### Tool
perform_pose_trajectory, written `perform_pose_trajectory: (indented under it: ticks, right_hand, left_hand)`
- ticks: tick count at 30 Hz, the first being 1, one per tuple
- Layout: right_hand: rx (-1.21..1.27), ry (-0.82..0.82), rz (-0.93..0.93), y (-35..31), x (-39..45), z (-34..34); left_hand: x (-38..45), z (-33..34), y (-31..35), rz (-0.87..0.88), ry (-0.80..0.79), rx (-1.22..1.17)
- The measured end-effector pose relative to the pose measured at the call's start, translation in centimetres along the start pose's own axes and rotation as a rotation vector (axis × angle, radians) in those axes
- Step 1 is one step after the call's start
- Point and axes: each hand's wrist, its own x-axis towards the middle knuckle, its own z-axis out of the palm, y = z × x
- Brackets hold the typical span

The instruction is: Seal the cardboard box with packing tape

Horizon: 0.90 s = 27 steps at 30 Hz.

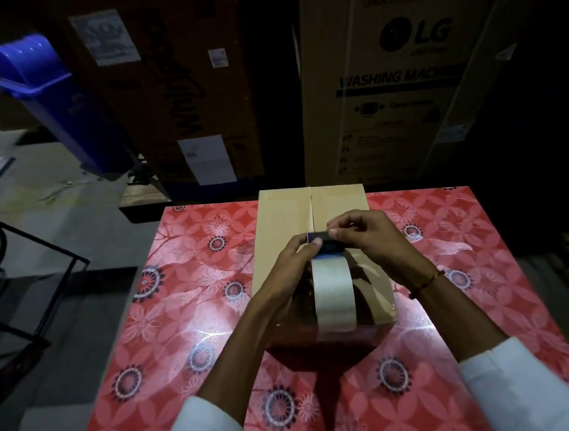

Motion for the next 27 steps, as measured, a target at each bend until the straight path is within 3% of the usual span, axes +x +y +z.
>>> perform_pose_trajectory:
  ticks: [7, 27]
  right_hand:
    - [-0.207, 0.081, -0.023, 1.2, 1.7, 0.4]
    - [-0.624, 0.009, -0.172, -1.7, 4.2, 0.0]
  left_hand:
    - [1.3, 0.1, 0.5, -0.098, -0.026, 0.012]
    - [3.2, -1.4, 1.6, -0.153, -0.175, -0.099]
